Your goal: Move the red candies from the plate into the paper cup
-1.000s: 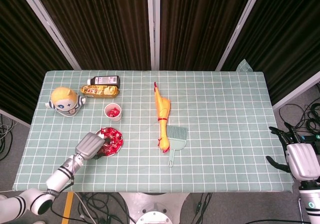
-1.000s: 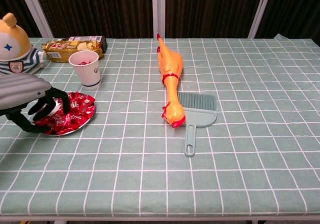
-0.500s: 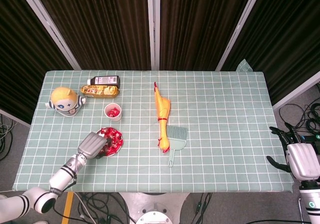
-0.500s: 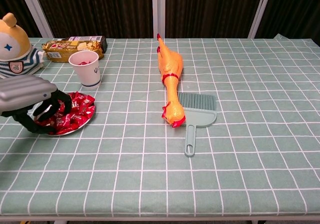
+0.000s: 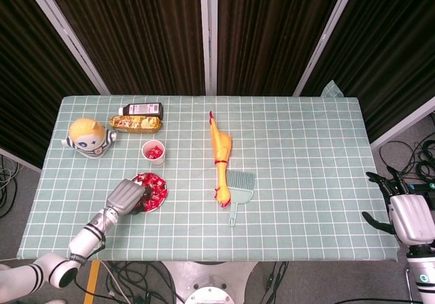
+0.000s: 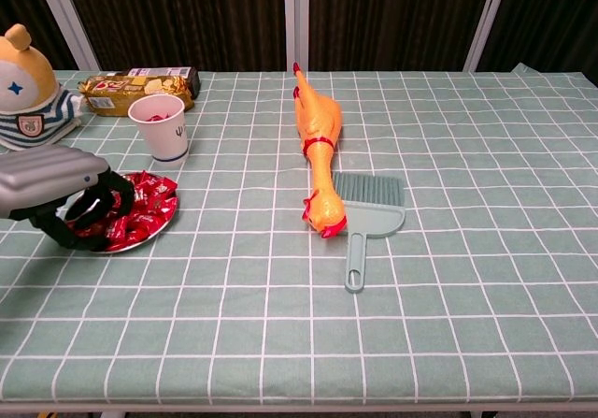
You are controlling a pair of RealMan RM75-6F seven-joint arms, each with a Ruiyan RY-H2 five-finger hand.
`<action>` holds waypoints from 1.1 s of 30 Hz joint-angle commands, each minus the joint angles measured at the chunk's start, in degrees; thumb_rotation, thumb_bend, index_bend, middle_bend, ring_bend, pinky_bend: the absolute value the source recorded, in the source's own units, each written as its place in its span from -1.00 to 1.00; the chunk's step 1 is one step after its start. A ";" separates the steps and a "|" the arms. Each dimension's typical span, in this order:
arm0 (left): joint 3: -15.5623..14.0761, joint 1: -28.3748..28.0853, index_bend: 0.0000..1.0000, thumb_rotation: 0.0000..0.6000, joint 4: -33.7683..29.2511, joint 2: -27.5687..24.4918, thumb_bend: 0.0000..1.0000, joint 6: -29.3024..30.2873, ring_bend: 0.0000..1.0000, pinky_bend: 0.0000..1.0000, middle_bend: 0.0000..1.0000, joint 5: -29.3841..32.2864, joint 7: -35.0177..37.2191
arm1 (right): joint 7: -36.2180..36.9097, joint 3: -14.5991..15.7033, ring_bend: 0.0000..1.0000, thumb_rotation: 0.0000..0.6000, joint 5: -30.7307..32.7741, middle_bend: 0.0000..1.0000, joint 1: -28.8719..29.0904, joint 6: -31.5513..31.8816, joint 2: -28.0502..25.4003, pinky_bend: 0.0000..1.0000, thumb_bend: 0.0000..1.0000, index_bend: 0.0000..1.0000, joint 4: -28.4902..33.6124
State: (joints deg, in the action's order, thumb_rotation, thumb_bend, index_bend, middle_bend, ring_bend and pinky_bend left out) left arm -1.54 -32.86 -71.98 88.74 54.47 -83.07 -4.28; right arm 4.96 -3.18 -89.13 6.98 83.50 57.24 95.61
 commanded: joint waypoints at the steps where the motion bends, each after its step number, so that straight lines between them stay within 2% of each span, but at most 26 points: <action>1: 0.09 0.20 0.35 1.00 0.50 0.30 -0.16 0.64 0.46 0.92 0.71 -0.40 0.92 | -0.07 0.00 -0.88 1.00 -0.06 -0.45 0.01 0.03 -0.01 -0.43 -0.80 -0.66 0.07; 9: 1.83 0.62 0.36 1.00 -0.49 -1.55 -0.14 4.30 0.47 0.92 0.72 -1.14 2.55 | -0.24 -0.06 -0.88 1.00 -0.15 -0.45 -0.09 0.35 -0.23 -0.43 -0.80 -0.66 0.34; 16: 7.73 -1.76 0.36 1.00 -2.72 -4.67 -0.14 5.95 0.47 0.92 0.72 0.91 3.08 | -0.21 -0.11 -0.88 1.00 -0.14 -0.45 0.02 0.21 -0.20 -0.42 -0.80 -0.66 0.30; 20: 11.39 -5.08 0.35 1.00 -1.52 -4.45 -0.14 3.53 0.47 0.93 0.72 3.12 3.14 | -0.06 -0.11 -0.88 1.00 -0.02 -0.45 -0.06 0.28 -0.17 -0.42 -0.80 -0.66 0.15; 24: 13.78 -8.02 0.32 1.00 0.73 -3.14 -0.14 0.67 0.47 0.93 0.72 5.64 2.25 | 0.14 -0.10 -0.88 1.00 0.26 -0.45 -0.29 0.45 -0.23 -0.42 -0.80 -0.66 -0.02; 28: 15.13 -10.59 0.29 1.00 2.91 -2.08 -0.14 -3.33 0.47 0.93 0.71 9.09 0.15 | 0.39 -0.11 -0.88 1.00 0.56 -0.45 -0.51 0.59 -0.27 -0.42 -0.80 -0.66 -0.21; 33: 15.39 -12.05 0.26 1.00 4.91 -0.91 -0.15 -6.06 0.47 0.93 0.69 12.58 -2.48 | 0.72 -0.17 -0.88 1.00 0.89 -0.45 -0.73 0.74 -0.28 -0.42 -0.80 -0.66 -0.51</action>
State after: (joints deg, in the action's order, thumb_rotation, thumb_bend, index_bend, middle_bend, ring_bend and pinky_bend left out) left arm 13.66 -44.43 -67.62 87.42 49.07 -71.20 -6.23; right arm 5.67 -3.35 -88.24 6.25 84.23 56.96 95.10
